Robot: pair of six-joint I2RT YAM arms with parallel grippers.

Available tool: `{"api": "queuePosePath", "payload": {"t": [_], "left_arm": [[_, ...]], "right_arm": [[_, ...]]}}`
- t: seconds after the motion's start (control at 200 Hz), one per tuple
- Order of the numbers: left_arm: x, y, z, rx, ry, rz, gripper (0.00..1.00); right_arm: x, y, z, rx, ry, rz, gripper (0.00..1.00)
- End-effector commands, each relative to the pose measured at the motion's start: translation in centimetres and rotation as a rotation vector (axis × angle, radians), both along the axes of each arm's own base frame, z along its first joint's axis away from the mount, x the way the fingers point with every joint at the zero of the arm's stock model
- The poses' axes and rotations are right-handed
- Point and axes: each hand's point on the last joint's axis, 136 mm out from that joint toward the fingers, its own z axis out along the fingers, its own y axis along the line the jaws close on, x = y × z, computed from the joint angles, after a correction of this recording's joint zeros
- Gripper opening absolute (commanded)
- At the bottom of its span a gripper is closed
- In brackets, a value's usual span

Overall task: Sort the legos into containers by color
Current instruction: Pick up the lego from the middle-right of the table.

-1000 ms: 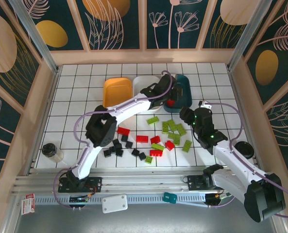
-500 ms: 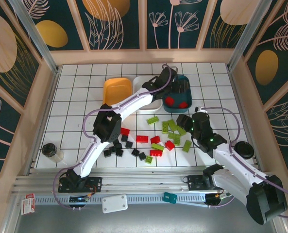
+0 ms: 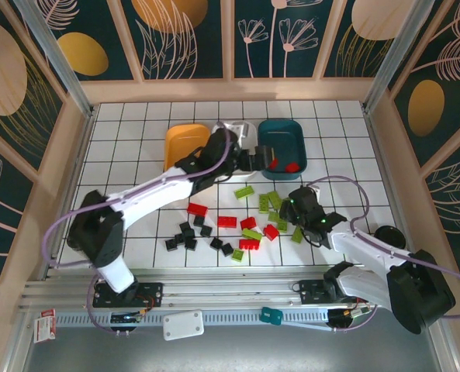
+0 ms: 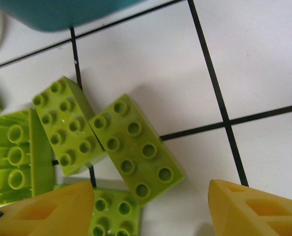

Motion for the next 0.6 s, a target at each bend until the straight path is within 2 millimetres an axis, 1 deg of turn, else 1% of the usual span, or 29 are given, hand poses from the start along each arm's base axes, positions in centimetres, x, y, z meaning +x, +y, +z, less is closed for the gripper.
{"api": "queuePosePath", "payload": {"t": [0.0,0.045,0.145,0.175,0.19,0.245,0.46,0.591], "left_arm": [[-1.5,2.4,-0.5,-0.036,-0.004,0.049,0.99],[-2.2,3.2,-0.8,-0.034,0.002,0.055,0.99],[-3.4,4.5,-2.2,-0.023,0.034,0.065,0.99],[-3.6,4.5,-2.0,-0.031,0.035,0.062,0.99],[-3.9,4.9,-2.9,-0.018,0.051,0.065,0.99],[-4.4,5.4,-3.4,-0.012,0.060,0.069,0.99],[-5.4,7.5,-3.9,0.008,0.062,0.107,0.99],[-5.9,8.2,-4.2,0.023,0.067,0.115,0.99]], "right_arm": [[0.2,-0.9,0.4,-0.070,-0.019,-0.015,0.62],[0.2,-0.8,0.2,-0.072,-0.018,-0.008,0.62],[0.3,-0.4,-0.1,-0.079,-0.010,0.009,0.62],[0.4,-0.4,-0.2,-0.084,-0.006,0.011,0.62],[0.4,-0.4,-0.2,-0.086,-0.005,0.011,0.62],[0.7,-0.3,-0.4,-0.093,-0.003,0.014,0.61],[1.9,0.1,-1.1,-0.134,0.017,0.024,0.61],[2.9,0.1,-1.5,-0.150,0.035,0.021,0.61]]}}
